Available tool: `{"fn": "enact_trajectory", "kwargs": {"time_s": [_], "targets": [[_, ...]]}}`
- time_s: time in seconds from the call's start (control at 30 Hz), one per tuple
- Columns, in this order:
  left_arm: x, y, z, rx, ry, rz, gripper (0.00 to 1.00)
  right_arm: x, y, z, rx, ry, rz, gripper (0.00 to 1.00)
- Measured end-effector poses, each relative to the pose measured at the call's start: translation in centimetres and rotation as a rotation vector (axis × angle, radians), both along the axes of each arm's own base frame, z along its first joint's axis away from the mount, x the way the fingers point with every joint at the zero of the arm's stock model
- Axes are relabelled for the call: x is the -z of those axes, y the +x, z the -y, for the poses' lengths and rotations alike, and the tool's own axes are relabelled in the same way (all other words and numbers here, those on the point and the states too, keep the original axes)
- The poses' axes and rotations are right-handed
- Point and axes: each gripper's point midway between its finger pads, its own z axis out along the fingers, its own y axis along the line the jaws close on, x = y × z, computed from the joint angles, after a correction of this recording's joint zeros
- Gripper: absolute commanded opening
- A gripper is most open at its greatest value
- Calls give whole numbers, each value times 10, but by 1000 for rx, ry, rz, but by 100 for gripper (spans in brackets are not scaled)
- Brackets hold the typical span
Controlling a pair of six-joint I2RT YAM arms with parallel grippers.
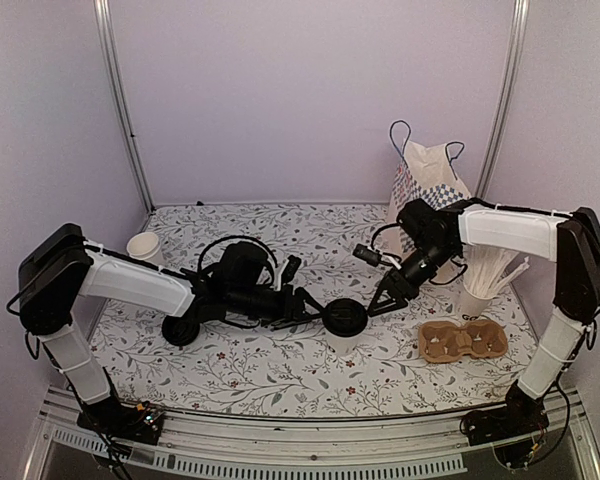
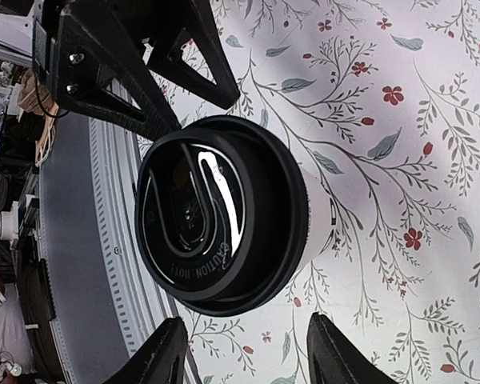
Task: Pack the takeout coffee
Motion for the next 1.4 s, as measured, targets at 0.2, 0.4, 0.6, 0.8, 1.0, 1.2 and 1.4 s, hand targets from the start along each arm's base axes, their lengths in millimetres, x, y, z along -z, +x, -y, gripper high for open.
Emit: {"fn": "enact_trajectory", "kwargs": {"time_s": [0.2, 0.4, 0.6, 0.8, 1.0, 1.2, 1.4], "targets": [[3, -1, 0, 5, 4, -7, 54, 4, 10, -9, 5, 7, -29, 55], [6, -2, 0, 9, 7, -14, 52, 9, 8, -13, 3, 28, -96, 51], [10, 2, 0, 12, -2, -45, 45, 12, 5, -15, 14, 54, -174, 43], [15, 20, 4, -9, 26, -27, 35, 16, 0, -16, 35, 63, -247, 36], [18, 22, 6, 1, 9, -23, 30, 18, 0, -16, 59, 77, -313, 35], [20, 24, 8, 8, -27, -2, 29, 19, -1, -15, 72, 76, -336, 34], [20, 32, 12, -13, -26, 36, 28, 20, -1, -15, 87, 68, -359, 34]]}}
